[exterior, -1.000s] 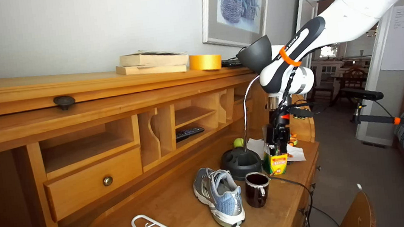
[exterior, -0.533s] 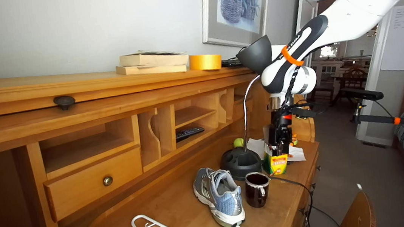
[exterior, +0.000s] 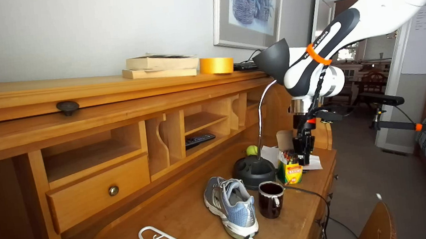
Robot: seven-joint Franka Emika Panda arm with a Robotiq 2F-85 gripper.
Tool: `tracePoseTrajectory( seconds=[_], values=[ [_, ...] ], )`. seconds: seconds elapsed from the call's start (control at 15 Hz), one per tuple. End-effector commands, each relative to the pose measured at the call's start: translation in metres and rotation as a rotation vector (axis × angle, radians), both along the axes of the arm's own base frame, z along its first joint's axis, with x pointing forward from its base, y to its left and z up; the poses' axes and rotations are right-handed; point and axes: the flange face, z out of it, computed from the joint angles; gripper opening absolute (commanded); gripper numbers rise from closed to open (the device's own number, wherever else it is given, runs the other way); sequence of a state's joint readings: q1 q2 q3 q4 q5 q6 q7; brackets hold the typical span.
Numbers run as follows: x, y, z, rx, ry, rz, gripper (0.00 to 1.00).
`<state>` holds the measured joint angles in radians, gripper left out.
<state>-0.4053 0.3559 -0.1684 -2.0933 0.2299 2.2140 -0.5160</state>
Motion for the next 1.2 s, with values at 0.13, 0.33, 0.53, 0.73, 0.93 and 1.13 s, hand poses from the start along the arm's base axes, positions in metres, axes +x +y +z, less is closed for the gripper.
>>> tracePoseTrajectory(
  seconds=[0.13, 0.33, 0.53, 0.73, 0.93, 1.13],
  values=[
    [-0.011, 0.019, 0.026, -0.137, -0.017, 0.034, 0.00],
    [-0.009, 0.021, 0.030, -0.212, -0.027, 0.058, 0.00],
    [-0.005, 0.023, 0.031, -0.263, -0.041, 0.076, 0.00],
    [-0.003, 0.026, 0.032, -0.304, -0.068, 0.090, 0.00],
    [0.000, 0.027, 0.033, -0.332, -0.111, 0.104, 0.00],
    [0.003, 0.029, 0.032, -0.344, -0.144, 0.105, 0.00]
  ],
)
